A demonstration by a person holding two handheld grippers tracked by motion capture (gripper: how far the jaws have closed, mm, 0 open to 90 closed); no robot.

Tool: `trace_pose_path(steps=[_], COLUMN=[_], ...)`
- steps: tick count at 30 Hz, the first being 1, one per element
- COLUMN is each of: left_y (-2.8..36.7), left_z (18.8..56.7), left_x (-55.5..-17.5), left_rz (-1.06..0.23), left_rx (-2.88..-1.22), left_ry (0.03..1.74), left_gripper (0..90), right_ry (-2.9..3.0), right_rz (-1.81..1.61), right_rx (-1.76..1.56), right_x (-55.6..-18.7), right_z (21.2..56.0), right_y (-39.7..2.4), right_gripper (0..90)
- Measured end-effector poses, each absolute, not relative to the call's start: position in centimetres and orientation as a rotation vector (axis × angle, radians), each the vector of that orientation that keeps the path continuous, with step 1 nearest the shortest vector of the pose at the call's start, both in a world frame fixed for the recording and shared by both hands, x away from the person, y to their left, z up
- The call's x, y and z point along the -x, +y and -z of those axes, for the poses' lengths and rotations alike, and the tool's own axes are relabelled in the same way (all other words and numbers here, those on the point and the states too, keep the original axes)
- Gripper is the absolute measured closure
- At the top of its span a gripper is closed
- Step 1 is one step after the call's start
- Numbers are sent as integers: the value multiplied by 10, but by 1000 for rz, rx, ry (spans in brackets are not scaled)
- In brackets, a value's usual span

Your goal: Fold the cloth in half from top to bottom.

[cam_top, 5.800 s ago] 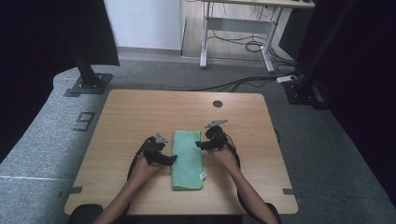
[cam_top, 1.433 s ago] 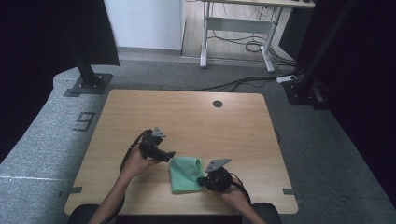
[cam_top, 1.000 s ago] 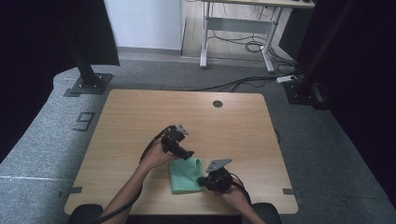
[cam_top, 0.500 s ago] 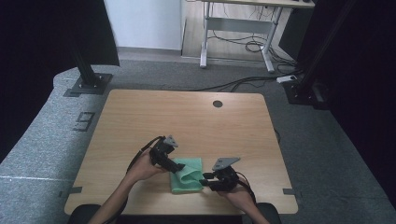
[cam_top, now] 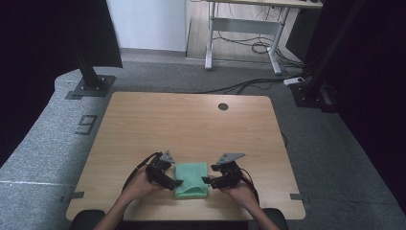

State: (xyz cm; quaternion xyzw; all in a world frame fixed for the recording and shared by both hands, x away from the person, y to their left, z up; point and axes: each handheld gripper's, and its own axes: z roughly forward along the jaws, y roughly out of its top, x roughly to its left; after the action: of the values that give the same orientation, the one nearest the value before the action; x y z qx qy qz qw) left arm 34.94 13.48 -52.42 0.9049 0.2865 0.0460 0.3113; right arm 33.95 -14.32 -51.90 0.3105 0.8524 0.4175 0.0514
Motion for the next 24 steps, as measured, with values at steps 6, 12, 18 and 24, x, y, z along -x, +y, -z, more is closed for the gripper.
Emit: trace_pose_path(steps=[6, 12, 18, 24], left_y=[139, 138, 140, 145], left_z=[527, 536, 523, 517], left_x=[-339, -339, -345, -361], left_rz=[-158, -177, -214, -354], left_rx=[-2365, -2370, -2304, -2213], left_ry=[778, 796, 797, 895], left_gripper=[55, 44, 35, 50], right_ry=[2630, 2625, 2615, 2609], right_rz=[-1141, -1079, -1073, -1065], right_rx=[-933, -938, -926, -923], right_x=[-333, -333, -333, -332], right_z=[533, 542, 544, 544], right_y=[-135, -137, -137, -137], right_gripper=[232, 219, 210, 204])
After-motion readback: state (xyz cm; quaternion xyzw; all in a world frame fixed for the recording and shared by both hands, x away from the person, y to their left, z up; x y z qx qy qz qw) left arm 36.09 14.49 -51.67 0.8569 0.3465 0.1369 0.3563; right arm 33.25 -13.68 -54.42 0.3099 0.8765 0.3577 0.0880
